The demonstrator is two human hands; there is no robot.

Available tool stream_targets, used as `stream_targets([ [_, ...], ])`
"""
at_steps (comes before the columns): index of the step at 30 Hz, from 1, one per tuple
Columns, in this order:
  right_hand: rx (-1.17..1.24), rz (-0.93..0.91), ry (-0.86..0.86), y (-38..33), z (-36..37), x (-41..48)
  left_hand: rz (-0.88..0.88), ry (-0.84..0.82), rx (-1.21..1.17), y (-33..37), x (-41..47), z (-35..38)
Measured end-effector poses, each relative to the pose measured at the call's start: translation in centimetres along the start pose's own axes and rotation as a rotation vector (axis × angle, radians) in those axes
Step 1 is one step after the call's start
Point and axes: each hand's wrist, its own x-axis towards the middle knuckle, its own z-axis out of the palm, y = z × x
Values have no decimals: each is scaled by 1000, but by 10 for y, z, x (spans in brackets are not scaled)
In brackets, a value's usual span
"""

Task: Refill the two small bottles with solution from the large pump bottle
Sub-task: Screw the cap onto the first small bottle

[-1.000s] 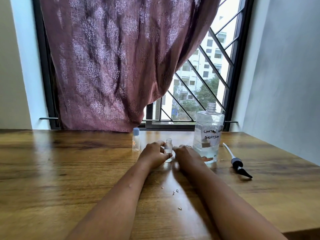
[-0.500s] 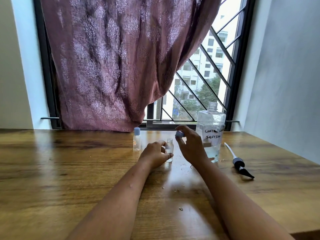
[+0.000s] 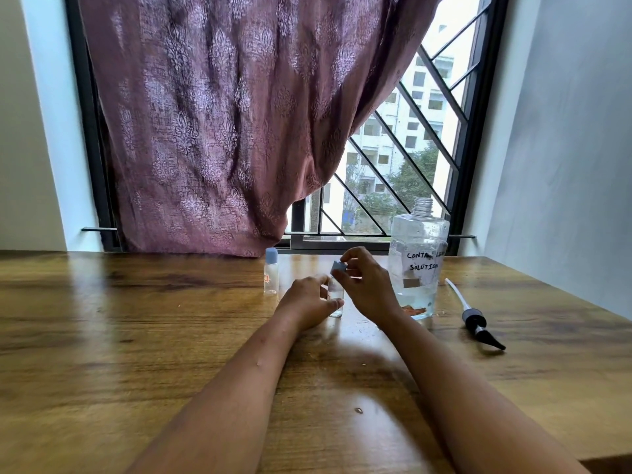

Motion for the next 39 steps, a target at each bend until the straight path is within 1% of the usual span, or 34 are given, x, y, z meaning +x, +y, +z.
stream_targets([
  [5, -22, -34, -16, -1, -2, -1, 3, -1, -3, 0, -1, -1],
  [13, -88, -44, 82, 4, 3, 3, 8, -5, -28, 3, -3, -3],
  [16, -5, -11, 32, 3, 2, 3, -7, 0, -52, 2, -2, -3],
  [20, -9, 5, -57, 2, -3, 2, -22, 0, -78, 0, -1, -2],
  [27, 55, 31, -43, 3, -5, 1, -24, -1, -76, 1, -1, -3],
  [31, 10, 30, -7, 6, -2, 1, -17, -2, -72, 0, -1, -3],
  [35, 113, 6, -119, 7, -2, -1, -21, -7, -76, 0, -1, -3],
  [37, 70, -13, -150, 7, -2, -1, -32, -8, -83, 0, -1, -3],
  [39, 21, -12, -123, 6, -3, -1, -32, -9, -83, 0, -1, -3],
])
